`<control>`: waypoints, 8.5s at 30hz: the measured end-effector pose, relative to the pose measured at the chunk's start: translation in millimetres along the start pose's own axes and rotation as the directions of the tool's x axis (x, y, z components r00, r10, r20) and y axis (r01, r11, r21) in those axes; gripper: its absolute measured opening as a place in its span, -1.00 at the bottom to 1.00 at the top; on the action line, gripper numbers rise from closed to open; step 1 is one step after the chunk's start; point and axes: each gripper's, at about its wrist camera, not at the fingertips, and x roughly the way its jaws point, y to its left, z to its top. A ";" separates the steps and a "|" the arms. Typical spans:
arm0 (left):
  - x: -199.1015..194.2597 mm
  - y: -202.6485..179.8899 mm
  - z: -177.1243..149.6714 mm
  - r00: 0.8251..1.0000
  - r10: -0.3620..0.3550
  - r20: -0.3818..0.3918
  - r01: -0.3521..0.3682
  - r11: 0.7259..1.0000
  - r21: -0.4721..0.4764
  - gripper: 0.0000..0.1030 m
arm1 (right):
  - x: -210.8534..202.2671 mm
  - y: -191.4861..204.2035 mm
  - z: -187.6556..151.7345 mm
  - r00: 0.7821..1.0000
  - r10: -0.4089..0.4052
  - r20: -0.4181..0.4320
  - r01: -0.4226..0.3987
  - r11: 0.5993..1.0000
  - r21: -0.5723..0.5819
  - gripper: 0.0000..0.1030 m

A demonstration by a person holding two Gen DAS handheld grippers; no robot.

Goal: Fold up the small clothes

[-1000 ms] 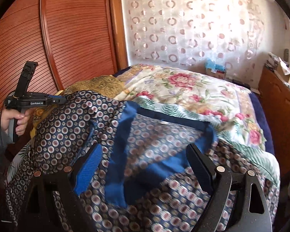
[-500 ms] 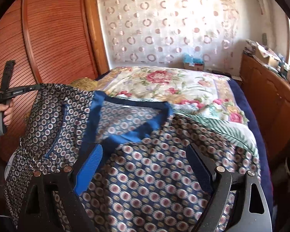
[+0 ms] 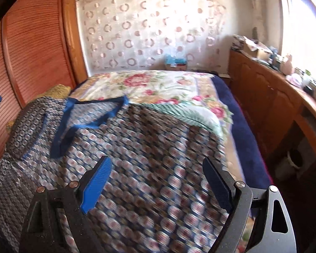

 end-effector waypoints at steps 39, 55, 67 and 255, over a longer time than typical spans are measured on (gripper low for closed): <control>84.4 -78.7 -82.3 0.950 -0.091 -0.298 0.083 0.996 -0.037 0.62 | -37.3 -64.1 -55.6 0.992 -0.019 -0.125 0.036 0.991 0.132 -0.95; 91.7 -87.4 -86.5 0.941 -0.054 -0.335 0.061 0.998 0.013 0.66 | -46.5 4.0 -15.9 0.986 0.166 -0.004 -0.166 0.986 0.024 -0.97; 92.7 -88.6 -86.2 0.941 -0.054 -0.335 0.061 0.998 0.012 0.66 | 16.3 47.4 -35.9 0.971 0.199 -0.129 -0.207 0.977 -0.055 -0.97; -102.6 88.0 -106.5 0.984 0.179 -0.024 -0.178 0.937 -0.299 0.28 | -89.4 -41.7 -77.6 0.999 0.004 -0.036 -0.005 1.000 -0.010 -0.34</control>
